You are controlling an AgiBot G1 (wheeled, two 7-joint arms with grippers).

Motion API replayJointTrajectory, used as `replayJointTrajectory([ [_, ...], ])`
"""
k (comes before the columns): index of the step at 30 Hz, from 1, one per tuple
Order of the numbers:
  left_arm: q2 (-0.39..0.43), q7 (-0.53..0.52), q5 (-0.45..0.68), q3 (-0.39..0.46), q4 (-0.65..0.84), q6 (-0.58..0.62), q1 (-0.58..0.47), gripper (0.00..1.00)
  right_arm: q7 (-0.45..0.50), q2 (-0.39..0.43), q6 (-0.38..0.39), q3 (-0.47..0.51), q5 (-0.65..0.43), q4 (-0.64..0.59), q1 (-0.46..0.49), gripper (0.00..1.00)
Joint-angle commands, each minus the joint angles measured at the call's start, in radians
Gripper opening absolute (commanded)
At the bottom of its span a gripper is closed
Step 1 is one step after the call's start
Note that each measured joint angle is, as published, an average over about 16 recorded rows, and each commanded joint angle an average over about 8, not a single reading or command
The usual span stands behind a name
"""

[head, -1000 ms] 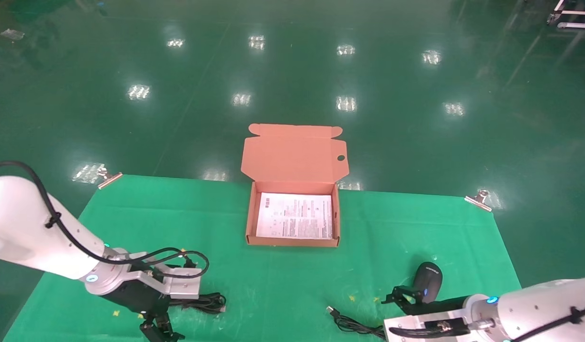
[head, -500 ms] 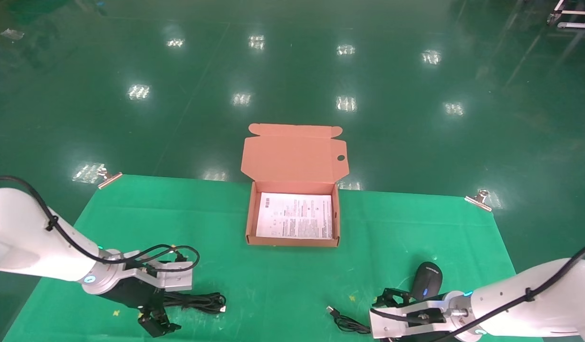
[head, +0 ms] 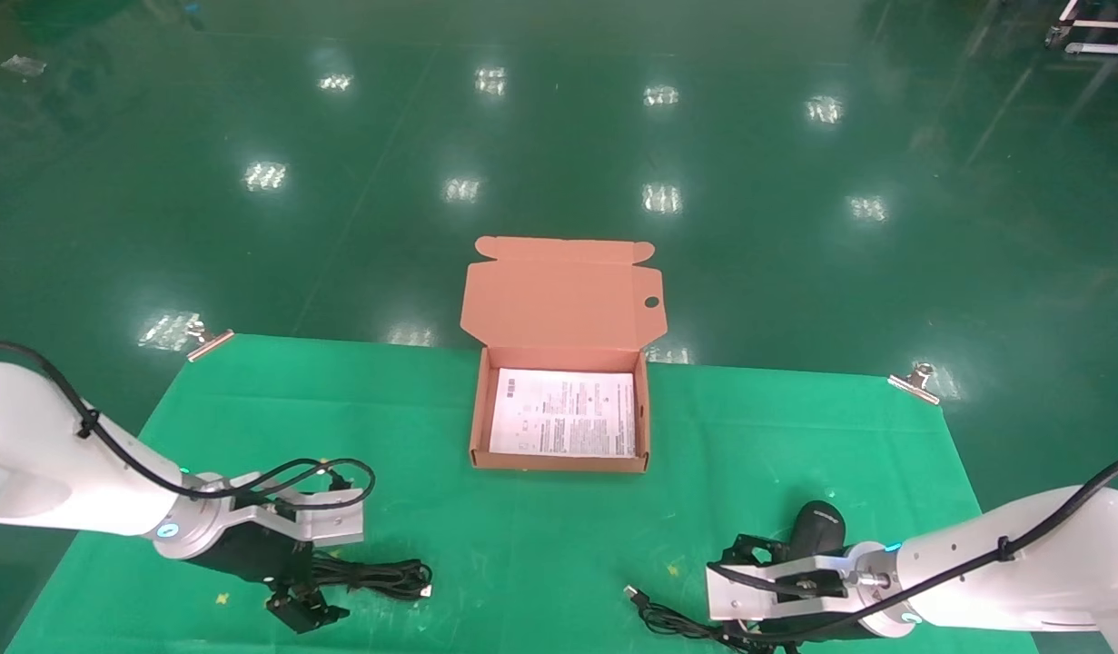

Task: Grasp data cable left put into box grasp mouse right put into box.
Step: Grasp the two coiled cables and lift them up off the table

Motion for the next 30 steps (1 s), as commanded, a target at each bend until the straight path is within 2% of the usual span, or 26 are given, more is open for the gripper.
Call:
replayJointTrajectory([
  [1,0.0,0.001,-0.002,-0.001,0.002,-0.001,0.0,0.0,0.0,0.0,0.002,0.001,0.0,-0.002,0.001,0.0],
  [30,-0.004,-0.006,0.004,0.003,-0.016,0.007,0.001,0.0,-0.001,0.003,-0.01,-0.002,0.003,0.014,-0.005,0.0],
])
